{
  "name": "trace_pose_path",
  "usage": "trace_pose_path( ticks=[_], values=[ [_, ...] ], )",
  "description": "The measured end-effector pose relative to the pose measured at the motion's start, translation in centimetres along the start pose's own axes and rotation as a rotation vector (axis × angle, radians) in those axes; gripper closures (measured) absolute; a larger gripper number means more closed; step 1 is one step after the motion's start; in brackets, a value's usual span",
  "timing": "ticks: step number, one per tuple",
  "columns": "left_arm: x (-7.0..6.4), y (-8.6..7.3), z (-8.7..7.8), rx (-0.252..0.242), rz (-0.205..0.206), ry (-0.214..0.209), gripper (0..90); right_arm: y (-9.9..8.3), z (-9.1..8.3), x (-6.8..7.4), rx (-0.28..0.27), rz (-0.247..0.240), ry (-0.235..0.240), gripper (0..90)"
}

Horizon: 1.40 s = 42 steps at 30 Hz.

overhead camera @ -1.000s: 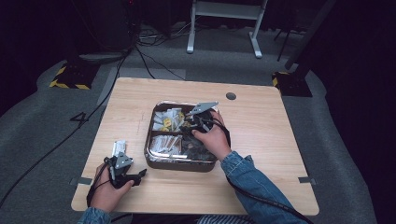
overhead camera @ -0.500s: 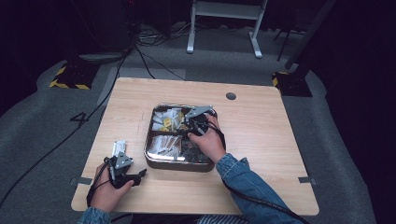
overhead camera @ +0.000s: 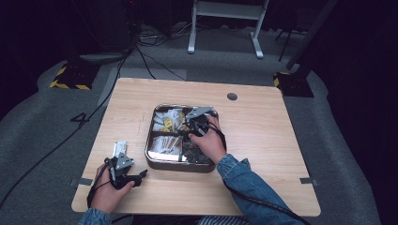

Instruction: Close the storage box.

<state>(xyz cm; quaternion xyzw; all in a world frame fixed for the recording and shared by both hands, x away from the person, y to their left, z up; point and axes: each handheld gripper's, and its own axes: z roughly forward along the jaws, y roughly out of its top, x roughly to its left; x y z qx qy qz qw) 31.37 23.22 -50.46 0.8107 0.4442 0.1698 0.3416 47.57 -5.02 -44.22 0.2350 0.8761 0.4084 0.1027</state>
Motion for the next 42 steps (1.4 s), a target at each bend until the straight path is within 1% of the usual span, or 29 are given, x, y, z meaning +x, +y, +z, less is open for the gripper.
trace_pose_path(
  ticks=[9, 13, 18, 24, 29, 32, 38, 42],
  values=[
    [0.0, 0.0, 0.0, 0.000, 0.000, 0.000, 27.4, 0.0, 0.0, 0.0, 0.004, 0.000, -0.001, 58.5],
    [0.0, 0.0, 0.0, 0.000, 0.000, 0.000, 27.4, 0.2, -0.1, 0.1, -0.044, 0.015, -0.013, 48.4],
    [0.0, 0.0, 0.0, 0.000, 0.000, 0.000, 27.4, 0.6, -0.5, 0.3, -0.065, 0.010, -0.016, 43.2],
    [0.0, 0.0, 0.0, 0.000, 0.001, 0.000, 27.4, 1.0, -1.5, 0.2, -0.081, 0.023, -0.020, 40.0],
    [0.0, 0.0, 0.0, 0.000, 0.000, 0.000, 27.4, 1.3, -2.8, -0.1, -0.115, 0.033, -0.019, 39.8],
    [0.0, 0.0, 0.0, -0.001, 0.000, 0.000, 27.4, 1.3, -3.6, -0.3, -0.121, 0.039, -0.020, 39.3],
    [0.0, 0.0, 0.0, -0.001, 0.000, -0.001, 27.4, 1.2, -5.1, -0.7, -0.129, 0.050, -0.016, 38.6],
    [0.0, 0.0, 0.0, -0.001, -0.001, 0.000, 27.4, 0.7, -6.5, -1.1, -0.138, 0.055, -0.022, 38.6]
  ],
)
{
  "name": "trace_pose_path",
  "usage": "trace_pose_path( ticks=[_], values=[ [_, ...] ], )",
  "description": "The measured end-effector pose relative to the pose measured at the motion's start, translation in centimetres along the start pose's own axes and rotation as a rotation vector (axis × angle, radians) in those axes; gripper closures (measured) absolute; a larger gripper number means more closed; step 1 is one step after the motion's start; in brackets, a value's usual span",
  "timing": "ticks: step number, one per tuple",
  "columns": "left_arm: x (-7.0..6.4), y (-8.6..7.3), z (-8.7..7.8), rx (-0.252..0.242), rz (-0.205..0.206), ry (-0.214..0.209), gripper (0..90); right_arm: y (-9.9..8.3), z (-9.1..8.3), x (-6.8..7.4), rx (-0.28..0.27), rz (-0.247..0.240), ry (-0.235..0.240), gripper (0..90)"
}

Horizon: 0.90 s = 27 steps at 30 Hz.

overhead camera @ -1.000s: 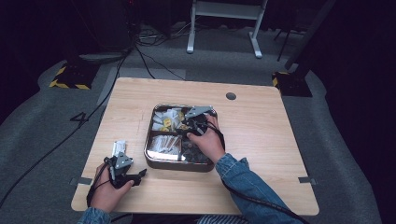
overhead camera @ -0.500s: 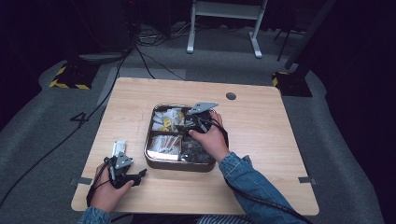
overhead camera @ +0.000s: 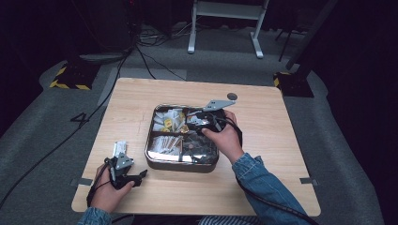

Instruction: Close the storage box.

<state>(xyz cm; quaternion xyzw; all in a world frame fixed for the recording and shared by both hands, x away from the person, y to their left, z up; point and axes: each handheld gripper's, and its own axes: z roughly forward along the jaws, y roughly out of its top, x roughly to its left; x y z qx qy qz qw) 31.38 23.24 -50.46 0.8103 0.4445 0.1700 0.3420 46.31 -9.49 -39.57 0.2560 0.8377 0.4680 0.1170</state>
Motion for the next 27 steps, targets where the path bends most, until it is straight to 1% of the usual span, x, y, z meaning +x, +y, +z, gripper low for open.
trace_pose_path(
  ticks=[7, 13, 18, 21, 27],
  values=[
    [0.0, 0.0, 0.0, 0.000, 0.000, -0.002, 27.2, -0.6, -2.2, -1.1, -0.002, 0.027, -0.023, 36.6],
    [0.0, 0.1, 0.1, 0.002, 0.000, 0.000, 27.2, -1.3, -4.0, -2.0, 0.002, 0.034, -0.040, 35.0],
    [0.0, 0.0, 0.1, 0.000, 0.000, 0.005, 27.3, -2.1, -5.8, -3.2, -0.002, 0.066, -0.051, 33.4],
    [0.0, 0.0, 0.1, -0.001, 0.000, 0.006, 27.3, -2.6, -6.9, -3.9, -0.005, 0.075, -0.067, 32.7],
    [0.0, 0.0, 0.1, 0.000, -0.002, 0.003, 27.2, -3.6, -9.0, -4.5, -0.001, 0.087, -0.084, 32.3]
  ],
)
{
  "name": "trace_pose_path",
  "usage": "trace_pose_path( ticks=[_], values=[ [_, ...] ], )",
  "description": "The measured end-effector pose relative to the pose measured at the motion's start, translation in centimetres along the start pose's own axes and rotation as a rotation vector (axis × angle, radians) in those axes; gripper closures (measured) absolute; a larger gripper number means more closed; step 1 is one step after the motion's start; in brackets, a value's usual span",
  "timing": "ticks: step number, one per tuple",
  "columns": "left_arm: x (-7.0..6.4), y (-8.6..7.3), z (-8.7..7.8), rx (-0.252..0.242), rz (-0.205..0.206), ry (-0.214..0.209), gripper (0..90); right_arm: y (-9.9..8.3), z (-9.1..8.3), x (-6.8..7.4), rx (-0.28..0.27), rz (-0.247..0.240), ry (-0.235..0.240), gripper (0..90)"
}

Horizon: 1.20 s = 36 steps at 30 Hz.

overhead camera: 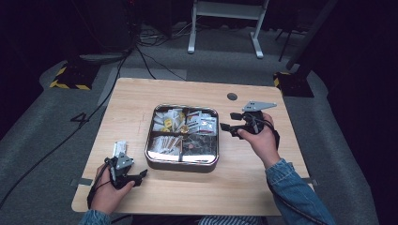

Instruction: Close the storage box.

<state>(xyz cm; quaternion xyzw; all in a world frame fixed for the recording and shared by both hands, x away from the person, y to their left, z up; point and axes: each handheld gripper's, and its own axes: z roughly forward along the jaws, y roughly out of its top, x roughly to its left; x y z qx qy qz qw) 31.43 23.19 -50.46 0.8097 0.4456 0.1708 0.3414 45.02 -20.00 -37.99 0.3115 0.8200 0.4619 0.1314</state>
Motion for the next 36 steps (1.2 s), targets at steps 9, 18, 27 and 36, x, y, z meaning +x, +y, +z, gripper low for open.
trace_pose_path(
  ticks=[9, 18, 27, 36],
  values=[
    [0.0, 0.0, 0.0, 0.000, -0.001, -0.002, 27.2, -1.3, -2.1, -0.8, 0.015, 0.012, -0.007, 31.4],
    [0.0, 0.0, 0.0, 0.000, 0.001, 0.000, 27.2, -3.1, -3.9, -0.8, 0.006, 0.017, 0.003, 28.5],
    [0.0, 0.0, 0.0, 0.000, -0.002, -0.002, 27.2, -5.7, -5.3, -0.9, -0.017, 0.049, 0.009, 29.2],
    [0.0, 0.0, 0.0, -0.001, -0.002, -0.003, 27.1, -7.7, -6.2, -1.5, 0.016, 0.071, -0.009, 29.1]
  ],
)
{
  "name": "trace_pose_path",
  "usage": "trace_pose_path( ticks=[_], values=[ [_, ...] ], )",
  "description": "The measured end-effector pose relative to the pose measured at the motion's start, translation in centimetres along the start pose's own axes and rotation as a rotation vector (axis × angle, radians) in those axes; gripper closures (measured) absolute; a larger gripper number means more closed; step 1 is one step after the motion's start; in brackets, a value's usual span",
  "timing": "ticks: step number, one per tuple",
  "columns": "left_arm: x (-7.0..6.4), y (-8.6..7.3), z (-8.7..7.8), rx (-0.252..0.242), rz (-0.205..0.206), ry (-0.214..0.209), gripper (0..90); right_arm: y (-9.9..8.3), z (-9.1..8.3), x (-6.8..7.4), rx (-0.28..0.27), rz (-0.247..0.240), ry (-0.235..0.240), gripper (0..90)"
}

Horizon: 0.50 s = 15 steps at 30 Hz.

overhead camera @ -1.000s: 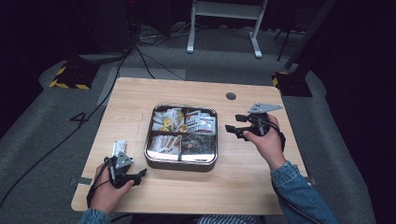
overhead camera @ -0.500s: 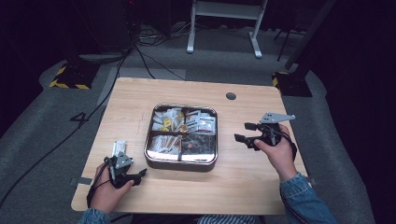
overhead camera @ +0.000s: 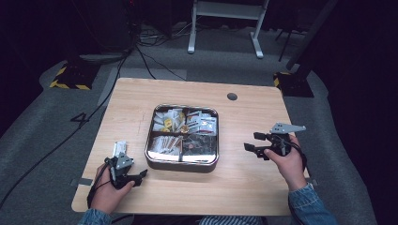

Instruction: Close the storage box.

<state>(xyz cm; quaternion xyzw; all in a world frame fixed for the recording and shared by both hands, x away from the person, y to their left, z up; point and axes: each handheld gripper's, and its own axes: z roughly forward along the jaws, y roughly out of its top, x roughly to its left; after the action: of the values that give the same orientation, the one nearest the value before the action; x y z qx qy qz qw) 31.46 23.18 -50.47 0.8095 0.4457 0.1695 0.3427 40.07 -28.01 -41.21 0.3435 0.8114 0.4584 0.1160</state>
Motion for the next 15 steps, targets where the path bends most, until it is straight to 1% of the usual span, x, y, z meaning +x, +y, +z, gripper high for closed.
trace_pose_path(
  ticks=[5, 8, 11, 15],
  values=[
    [0.0, 0.0, 0.0, 0.000, 0.000, -0.001, 27.0, -1.0, -0.2, 0.0, 0.034, -0.017, -0.019, 28.3],
    [0.1, 0.1, 0.1, 0.000, 0.004, 0.003, 26.7, -1.6, 0.0, 0.1, 0.048, -0.019, -0.018, 27.4],
    [0.0, 0.1, 0.1, 0.000, 0.002, 0.001, 26.5, -2.5, 0.2, 0.0, 0.075, -0.024, -0.029, 25.6],
    [0.1, 0.1, 0.1, 0.000, 0.002, 0.001, 26.5, -3.8, 0.4, -0.1, 0.098, -0.021, -0.041, 24.5]
  ],
)
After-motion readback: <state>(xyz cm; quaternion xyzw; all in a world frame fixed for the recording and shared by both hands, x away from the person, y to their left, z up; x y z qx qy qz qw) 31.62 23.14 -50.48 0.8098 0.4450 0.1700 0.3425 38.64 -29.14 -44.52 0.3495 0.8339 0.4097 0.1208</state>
